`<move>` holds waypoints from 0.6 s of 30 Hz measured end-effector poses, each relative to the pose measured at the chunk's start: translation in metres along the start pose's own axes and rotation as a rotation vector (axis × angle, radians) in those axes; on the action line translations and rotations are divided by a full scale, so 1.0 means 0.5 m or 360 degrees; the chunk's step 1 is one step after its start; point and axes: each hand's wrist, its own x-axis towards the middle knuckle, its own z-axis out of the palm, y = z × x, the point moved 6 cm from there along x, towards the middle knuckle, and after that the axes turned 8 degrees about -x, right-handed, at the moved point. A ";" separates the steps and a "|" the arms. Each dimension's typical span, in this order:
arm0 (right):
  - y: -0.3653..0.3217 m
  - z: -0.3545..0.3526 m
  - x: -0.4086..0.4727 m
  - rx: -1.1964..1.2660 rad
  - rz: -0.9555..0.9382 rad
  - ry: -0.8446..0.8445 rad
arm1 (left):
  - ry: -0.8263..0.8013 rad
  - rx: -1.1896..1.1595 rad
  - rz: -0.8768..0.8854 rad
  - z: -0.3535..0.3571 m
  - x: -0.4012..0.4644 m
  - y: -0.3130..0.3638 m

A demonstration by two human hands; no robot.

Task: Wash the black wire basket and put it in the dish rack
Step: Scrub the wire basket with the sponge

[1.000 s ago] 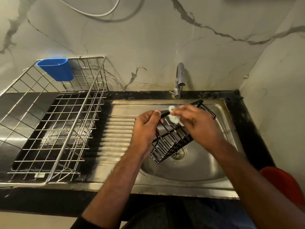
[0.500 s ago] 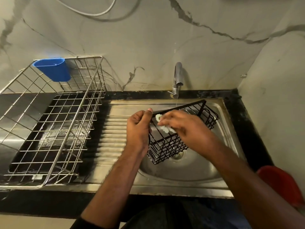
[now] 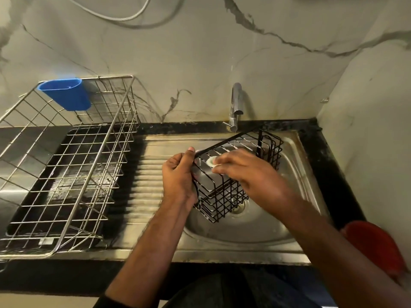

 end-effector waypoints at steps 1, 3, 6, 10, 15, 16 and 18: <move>0.014 -0.001 -0.001 -0.0062 -0.0010 0.0041 | 0.0026 0.0004 -0.0021 -0.005 0.000 0.001; 0.062 -0.013 -0.005 -0.0155 0.0096 0.0162 | 0.0065 0.0013 -0.0056 -0.013 0.000 0.002; 0.142 -0.044 -0.011 -0.0245 0.0373 0.0309 | 0.0081 0.0026 -0.0065 -0.019 -0.003 0.010; 0.186 -0.083 -0.013 -0.0190 0.0482 0.0487 | 0.0082 0.0052 -0.0042 -0.012 -0.006 0.021; 0.167 -0.070 0.017 -0.0256 0.0363 0.0219 | 0.0058 0.0089 -0.0042 -0.006 -0.009 0.016; 0.190 -0.076 0.020 -0.0226 0.0439 0.0230 | 0.0048 0.0117 -0.0033 -0.006 -0.008 0.015; 0.238 -0.086 0.021 -0.0249 0.0576 0.0284 | 0.0024 0.0178 -0.0017 -0.010 -0.006 0.012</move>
